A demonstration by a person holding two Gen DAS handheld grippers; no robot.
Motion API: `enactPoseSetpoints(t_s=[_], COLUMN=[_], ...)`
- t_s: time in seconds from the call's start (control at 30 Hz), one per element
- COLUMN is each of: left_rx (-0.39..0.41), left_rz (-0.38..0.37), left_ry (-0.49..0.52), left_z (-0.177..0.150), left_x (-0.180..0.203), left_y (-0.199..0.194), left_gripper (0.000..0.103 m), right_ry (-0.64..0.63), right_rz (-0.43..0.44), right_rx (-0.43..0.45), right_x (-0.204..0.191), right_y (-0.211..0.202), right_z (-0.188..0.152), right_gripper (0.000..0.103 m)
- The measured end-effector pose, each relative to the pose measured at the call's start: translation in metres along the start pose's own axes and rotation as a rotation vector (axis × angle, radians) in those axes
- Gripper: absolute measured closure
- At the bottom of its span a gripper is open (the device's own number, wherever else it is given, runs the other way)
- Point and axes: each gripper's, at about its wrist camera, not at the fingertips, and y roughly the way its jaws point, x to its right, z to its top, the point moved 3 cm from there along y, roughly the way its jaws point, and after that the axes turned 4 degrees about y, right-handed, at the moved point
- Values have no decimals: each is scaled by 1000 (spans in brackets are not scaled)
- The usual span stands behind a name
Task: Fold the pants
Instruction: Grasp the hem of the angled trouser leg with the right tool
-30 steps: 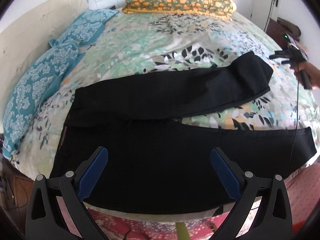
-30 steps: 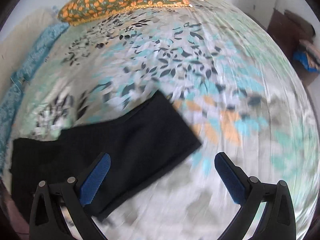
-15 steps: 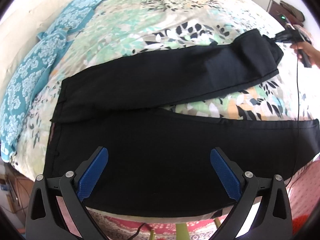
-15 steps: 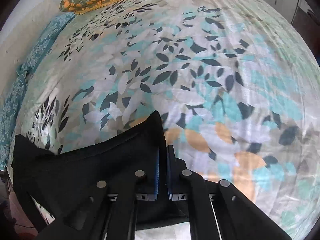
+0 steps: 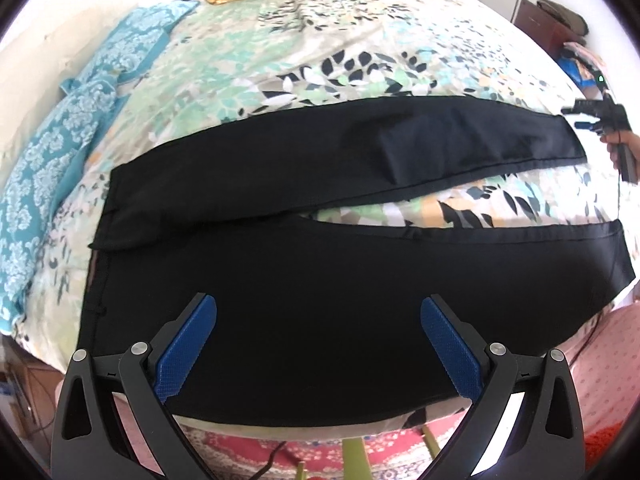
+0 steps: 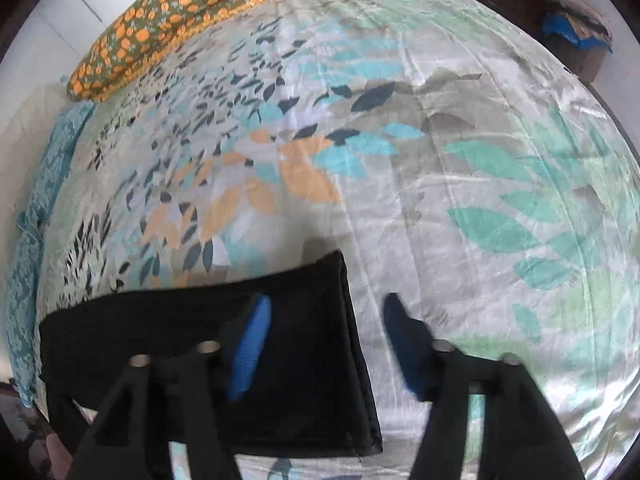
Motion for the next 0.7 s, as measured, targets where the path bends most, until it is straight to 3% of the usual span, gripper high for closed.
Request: enactPoseSetpoints(t_s=[0.07, 0.1, 0.13, 0.17, 0.23, 0.33, 0.47, 0.5, 0.53, 0.57, 0.6, 0.7], left_rx=[-9, -14, -15, -13, -8, -36, -49, -36, -18, 11, 43, 111], left_rz=[-2, -3, -2, 0, 13, 22, 57, 73, 89, 117, 153, 264], left_ry=[-21, -31, -34, -34, -33, -49, -116, -134, -150, -168, -187, -247], left_z=[0, 1, 2, 1, 0, -6, -6, -2, 3, 11, 21, 48], left_x=[-3, -5, -5, -5, -7, -13, -40, -52, -63, -79, -96, -146], left_y=[1, 1, 1, 1, 1, 12, 31, 35, 40, 45, 53, 84], left_gripper=[1, 1, 1, 1, 1, 1, 1, 1, 1, 1, 1, 1], right_ry=[-16, -33, -70, -120, -209, -223, -221, -190, -157, -137, -121, -78], right_rz=[-32, -25, -32, -78, -171, -270, -324, -339, -350, -340, -316, -240], right_rx=[-39, -85, -149, -149, -59, 23, 66, 68, 69, 95, 147, 218], right_x=[-5, -8, -14, -20, -33, -36, -41, -38, -33, -32, -33, -45], right_y=[16, 26, 38, 41, 33, 34, 38, 35, 26, 17, 0, -38], right_z=[7, 7, 4, 4, 7, 10, -1, -2, -4, -5, -11, -37], right_gripper=[23, 35, 82, 91, 92, 92, 88, 75, 49, 39, 33, 32])
